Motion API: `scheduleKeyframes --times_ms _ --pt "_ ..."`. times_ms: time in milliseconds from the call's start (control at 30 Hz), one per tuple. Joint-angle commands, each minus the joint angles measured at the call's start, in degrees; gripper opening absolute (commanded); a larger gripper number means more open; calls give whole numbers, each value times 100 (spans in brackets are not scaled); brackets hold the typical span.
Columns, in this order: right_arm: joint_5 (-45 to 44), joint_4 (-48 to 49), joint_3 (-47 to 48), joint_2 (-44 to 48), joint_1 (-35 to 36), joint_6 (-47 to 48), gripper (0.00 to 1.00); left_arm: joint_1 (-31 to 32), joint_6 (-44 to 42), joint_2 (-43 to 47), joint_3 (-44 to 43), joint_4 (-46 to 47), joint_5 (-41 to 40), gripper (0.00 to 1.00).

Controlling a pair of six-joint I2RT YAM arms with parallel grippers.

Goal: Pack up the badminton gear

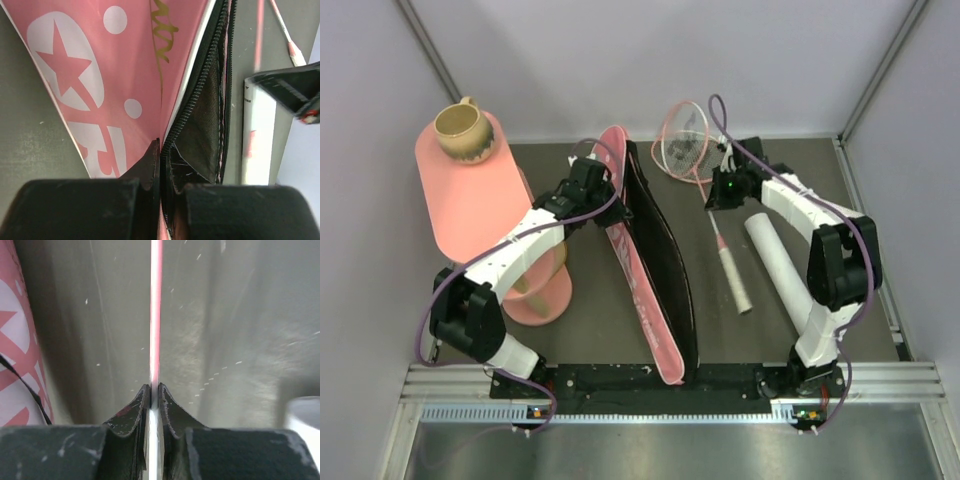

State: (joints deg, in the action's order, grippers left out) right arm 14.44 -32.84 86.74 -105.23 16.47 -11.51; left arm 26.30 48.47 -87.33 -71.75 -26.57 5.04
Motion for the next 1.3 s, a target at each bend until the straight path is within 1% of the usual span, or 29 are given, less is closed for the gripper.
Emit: scheduleKeyframes --times_ms 0,67,200,333,400,467,500,567,600,667,700,800,900,1133,1233,1267 --pt "219 1788 -1164 556 312 -1643 0 -73 -443 489 -15 249 14 0" --pt "43 2472 -1544 600 392 -1758 0 -82 -592 515 -24 249 67 0" --pt "-186 3423 -2238 565 436 -1732 0 -82 -786 594 -24 249 129 0" --pt "-170 4004 -2565 434 436 -1732 0 -82 -927 594 -15 240 85 0" --pt "-65 4275 -2662 293 436 -1898 0 -82 -918 577 20 249 129 0" --pt "24 4330 -2636 83 436 -2065 0 -82 -918 568 46 240 173 0" --pt "50 4400 -2601 29 445 -2118 5 -82 -901 559 55 248 208 0" --pt "103 4461 -2557 -129 419 -2268 9 -82 -892 550 82 257 243 0" --pt "103 4497 -2531 -251 410 -2303 15 -82 -900 550 90 257 243 0" --pt "86 4585 -2504 -357 392 -2338 20 -82 -901 559 117 257 226 0" --pt "94 4585 -2417 -480 383 -2338 24 -82 -909 568 134 257 226 0" --pt "164 4532 -2179 -700 366 -2303 31 -82 -918 585 178 266 226 0" --pt "235 4558 -1968 -858 313 -2338 34 -82 -918 568 187 257 252 0" --pt "771 4909 -1582 -1613 164 -2891 32 -82 -909 559 161 249 243 0" --pt "973 5085 -1476 -1851 146 -3102 27 -82 -892 533 126 275 278 0" --pt "999 5155 -1450 -1887 137 -3138 22 -82 -883 515 134 275 331 0"
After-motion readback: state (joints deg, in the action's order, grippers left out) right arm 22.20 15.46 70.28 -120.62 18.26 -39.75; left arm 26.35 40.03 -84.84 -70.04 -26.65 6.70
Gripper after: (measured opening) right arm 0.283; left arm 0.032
